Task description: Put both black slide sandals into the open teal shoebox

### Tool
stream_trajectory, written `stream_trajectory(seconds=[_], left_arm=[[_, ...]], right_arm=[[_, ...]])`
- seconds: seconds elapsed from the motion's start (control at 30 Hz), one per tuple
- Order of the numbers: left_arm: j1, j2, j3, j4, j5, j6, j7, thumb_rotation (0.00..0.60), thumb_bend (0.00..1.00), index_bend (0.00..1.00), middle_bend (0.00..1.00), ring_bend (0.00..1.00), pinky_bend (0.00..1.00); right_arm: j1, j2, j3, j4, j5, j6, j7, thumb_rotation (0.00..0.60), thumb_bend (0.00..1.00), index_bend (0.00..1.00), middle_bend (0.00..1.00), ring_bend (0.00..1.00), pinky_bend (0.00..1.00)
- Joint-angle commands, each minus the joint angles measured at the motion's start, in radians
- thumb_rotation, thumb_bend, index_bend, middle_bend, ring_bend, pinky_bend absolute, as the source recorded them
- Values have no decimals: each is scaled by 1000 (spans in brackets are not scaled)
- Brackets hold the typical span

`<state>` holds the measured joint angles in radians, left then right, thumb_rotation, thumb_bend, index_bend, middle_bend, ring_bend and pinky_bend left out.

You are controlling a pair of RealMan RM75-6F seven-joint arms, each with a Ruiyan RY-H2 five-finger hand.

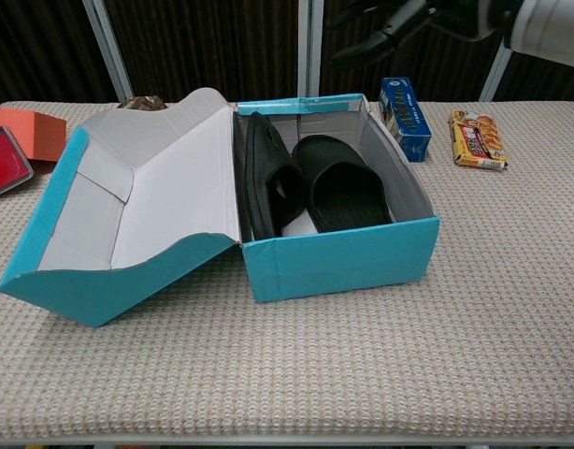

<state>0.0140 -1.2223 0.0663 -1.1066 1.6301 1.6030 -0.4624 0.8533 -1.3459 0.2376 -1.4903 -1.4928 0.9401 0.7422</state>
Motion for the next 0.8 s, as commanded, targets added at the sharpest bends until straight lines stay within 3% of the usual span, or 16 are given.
stream_trajectory(seconds=[0.03, 0.23, 0.33, 0.6, 0.8], left_arm=[[0, 7, -2, -15, 3, 8, 13, 600, 0, 170, 186, 51, 120], [9, 24, 0, -58, 13, 35, 49, 600, 0, 170, 186, 51, 120], [16, 32, 3, -82, 20, 49, 71, 600, 0, 170, 186, 51, 120], [36, 52, 3, -143, 31, 90, 131, 600, 0, 170, 186, 51, 119], [43, 47, -2, -151, 26, 99, 154, 600, 0, 170, 186, 51, 118]], right_arm=[[-258, 182, -100, -220, 6, 295, -606, 600, 0, 28, 104, 0, 156], [-445, 245, -206, -250, -30, 481, -826, 600, 0, 1, 61, 0, 112], [-527, 242, -247, -212, -65, 570, -855, 600, 0, 0, 56, 0, 98], [-707, 199, -339, -68, -151, 742, -813, 600, 0, 0, 42, 0, 71], [-825, 123, -380, 102, -145, 807, -708, 600, 0, 0, 41, 0, 69]])
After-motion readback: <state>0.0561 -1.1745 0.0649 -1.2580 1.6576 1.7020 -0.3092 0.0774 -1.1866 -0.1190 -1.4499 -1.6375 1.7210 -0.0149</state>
